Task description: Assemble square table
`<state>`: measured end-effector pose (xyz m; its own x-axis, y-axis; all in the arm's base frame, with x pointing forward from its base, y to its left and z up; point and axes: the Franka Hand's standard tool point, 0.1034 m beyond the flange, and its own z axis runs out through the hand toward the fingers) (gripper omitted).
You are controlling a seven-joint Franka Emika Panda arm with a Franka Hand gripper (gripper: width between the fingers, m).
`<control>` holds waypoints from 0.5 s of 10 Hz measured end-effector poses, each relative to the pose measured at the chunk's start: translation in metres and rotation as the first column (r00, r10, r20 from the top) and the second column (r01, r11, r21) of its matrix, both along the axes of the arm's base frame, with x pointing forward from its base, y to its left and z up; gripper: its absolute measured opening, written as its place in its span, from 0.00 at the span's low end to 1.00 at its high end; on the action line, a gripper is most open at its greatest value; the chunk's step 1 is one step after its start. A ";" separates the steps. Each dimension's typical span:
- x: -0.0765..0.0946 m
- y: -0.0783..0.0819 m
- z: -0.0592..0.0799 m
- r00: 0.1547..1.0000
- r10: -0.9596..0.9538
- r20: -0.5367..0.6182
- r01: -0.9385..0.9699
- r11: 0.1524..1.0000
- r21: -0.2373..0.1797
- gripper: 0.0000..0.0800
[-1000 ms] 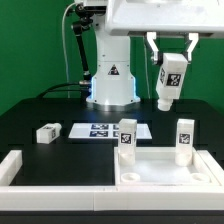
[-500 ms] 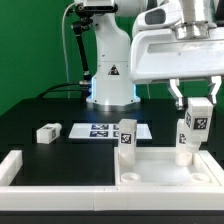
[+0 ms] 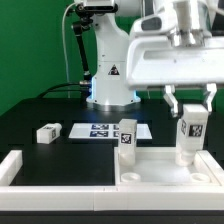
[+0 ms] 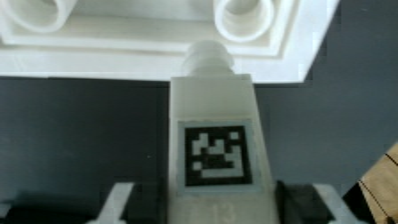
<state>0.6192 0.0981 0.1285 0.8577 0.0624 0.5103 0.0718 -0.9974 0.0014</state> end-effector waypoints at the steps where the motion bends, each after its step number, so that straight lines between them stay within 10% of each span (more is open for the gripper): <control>1: 0.004 0.002 0.002 1.000 0.001 0.025 -0.001 1.000 -0.001 0.36; 5: 0.000 0.010 -0.007 1.000 0.016 0.017 -0.016 1.000 -0.002 0.36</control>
Offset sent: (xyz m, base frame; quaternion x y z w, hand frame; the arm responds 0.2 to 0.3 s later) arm -0.0024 0.0188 -0.0097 0.0221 -0.0038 0.0119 0.9997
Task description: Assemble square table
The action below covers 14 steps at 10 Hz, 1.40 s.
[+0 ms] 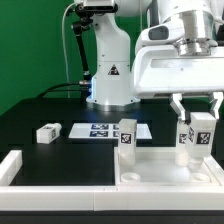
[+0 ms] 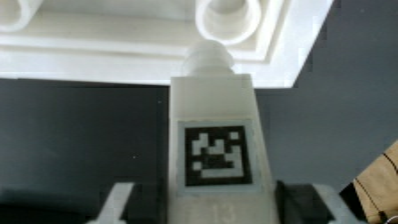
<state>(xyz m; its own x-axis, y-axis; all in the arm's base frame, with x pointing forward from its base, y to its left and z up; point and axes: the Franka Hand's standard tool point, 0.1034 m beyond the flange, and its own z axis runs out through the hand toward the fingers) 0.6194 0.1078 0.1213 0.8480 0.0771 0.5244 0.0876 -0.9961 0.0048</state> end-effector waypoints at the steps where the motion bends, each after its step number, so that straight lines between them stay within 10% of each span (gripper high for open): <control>1: -0.001 -0.001 -0.002 1.000 0.002 -0.004 -0.002 1.000 -0.002 0.36; 14: -0.007 0.013 -0.023 0.999 0.018 -0.041 -0.018 1.000 -0.001 0.36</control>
Offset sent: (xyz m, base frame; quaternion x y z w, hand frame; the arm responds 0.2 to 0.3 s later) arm 0.0035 0.0104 -0.0210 0.0221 0.0110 0.0064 0.9997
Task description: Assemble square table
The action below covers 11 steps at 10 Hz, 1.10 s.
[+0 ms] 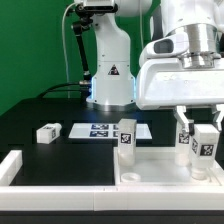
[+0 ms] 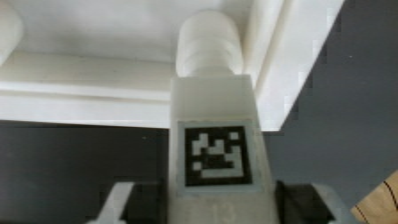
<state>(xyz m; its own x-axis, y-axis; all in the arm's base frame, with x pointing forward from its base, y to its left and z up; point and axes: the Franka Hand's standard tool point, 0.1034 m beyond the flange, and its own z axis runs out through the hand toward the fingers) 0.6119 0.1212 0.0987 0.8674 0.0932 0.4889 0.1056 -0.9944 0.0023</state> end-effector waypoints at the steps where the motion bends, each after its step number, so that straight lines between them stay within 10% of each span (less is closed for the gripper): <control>1: 0.001 0.003 -0.001 1.000 0.002 0.018 -0.002 1.000 -0.001 0.36; 8: 0.004 -0.002 -0.009 0.997 -0.001 0.073 0.003 1.000 -0.017 0.43; 11: 0.004 -0.002 -0.009 0.997 -0.001 0.073 0.003 1.000 -0.017 0.80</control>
Offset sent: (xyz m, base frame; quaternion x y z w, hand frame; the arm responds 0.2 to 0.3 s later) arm 0.0035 -0.0009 -0.0165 0.0009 0.0193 -0.0023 0.9998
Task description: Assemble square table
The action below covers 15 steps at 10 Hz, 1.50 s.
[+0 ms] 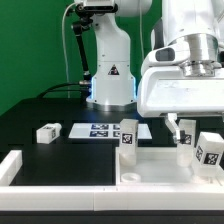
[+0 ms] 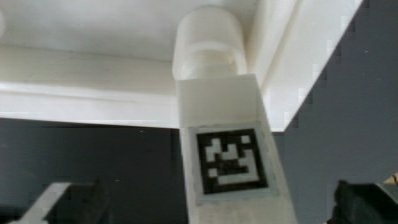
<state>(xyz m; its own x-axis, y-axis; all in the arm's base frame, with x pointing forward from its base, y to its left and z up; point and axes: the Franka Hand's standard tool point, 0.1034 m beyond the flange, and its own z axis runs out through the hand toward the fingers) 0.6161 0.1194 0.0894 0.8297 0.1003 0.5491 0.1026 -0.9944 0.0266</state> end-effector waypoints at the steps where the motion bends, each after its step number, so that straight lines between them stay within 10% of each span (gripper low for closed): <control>1: 0.000 0.000 0.000 1.000 0.000 0.000 0.000 1.000 0.000 0.80; 6: 0.000 0.000 0.000 1.000 -0.001 -0.004 0.001 1.000 0.001 0.81; 9: 0.018 0.011 0.015 0.989 -0.015 -0.148 0.020 0.999 0.035 0.81; 15: 0.016 0.004 -0.004 0.888 -0.063 -0.456 0.092 0.995 0.042 0.81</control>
Offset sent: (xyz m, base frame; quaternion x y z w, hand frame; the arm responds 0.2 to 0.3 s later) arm 0.0000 0.0000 0.0000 0.0000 0.0000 0.0000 1.0000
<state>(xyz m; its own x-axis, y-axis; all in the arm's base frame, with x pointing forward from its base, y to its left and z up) 0.6322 0.1237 0.0852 0.9935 0.0038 0.1137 0.0112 -0.9978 -0.0651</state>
